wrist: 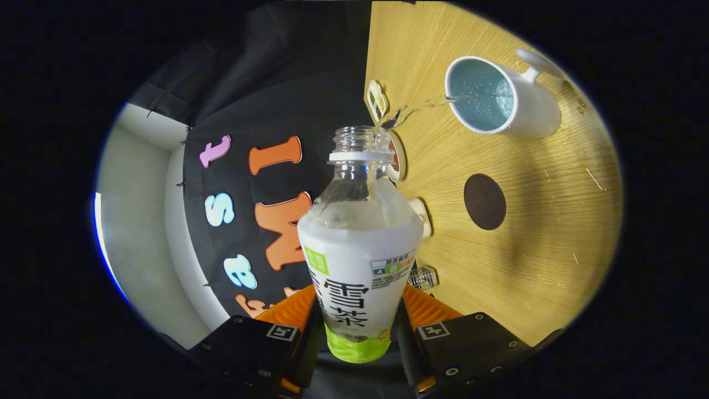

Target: Take the bottle from table, then pour the juice into the cup, finally place the bottle on the coaster

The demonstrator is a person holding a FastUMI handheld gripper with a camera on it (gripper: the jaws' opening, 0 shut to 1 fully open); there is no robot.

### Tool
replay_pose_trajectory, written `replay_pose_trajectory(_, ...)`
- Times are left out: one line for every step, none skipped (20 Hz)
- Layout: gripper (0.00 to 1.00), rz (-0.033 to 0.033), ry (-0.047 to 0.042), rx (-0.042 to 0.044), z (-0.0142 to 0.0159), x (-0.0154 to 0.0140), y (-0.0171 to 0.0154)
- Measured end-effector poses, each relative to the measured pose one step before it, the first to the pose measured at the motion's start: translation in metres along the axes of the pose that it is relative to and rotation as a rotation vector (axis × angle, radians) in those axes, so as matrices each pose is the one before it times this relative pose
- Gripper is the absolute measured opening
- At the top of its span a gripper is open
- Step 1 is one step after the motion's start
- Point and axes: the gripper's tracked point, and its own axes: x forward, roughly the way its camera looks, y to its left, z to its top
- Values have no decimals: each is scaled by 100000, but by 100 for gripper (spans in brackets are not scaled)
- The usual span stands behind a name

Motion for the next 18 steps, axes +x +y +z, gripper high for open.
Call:
replay_pose_trajectory(64, 188, -245, 385, 21, -78, 73)
replay_pose_trajectory(63, 159, -240, 395, 63, 69, 15)
replay_pose_trajectory(63, 261, -122, 341, 15, 72, 205)
replay_pose_trajectory(64, 242, -301, 300, 68, -48, 121)
replay_pose_trajectory(64, -765, -13, 307, -133, 30, -71)
replay_pose_trajectory(64, -586, 49, 53, 75, 111, -130)
replay_pose_trajectory(64, -38, -231, 402, 89, -113, 42)
replay_pose_trajectory(64, 207, 166, 682, 98, -55, 174)
replay_pose_trajectory(64, 359, -123, 619, 5, -111, 154)
replay_pose_trajectory(64, -65, 9, 396, -106, 136, -130)
replay_pose_trajectory(64, -102, -64, 376, 16, -51, 135)
replay_pose_trajectory(64, 184, -222, 738, 33, 92, 29)
replay_pose_trajectory(64, 329, -341, 1154, 54, -108, 171)
replay_pose_trajectory(64, 9, 52, 1145, -44, 131, 85)
replay_pose_trajectory(64, 183, -375, 611, 89, -1, 181)
replay_pose_trajectory(63, -94, -111, 333, 63, 9, -61)
replay_pose_trajectory(64, 36, -115, 274, -33, -25, 84)
replay_pose_trajectory(64, -347, 60, 199, 7, 19, -85)
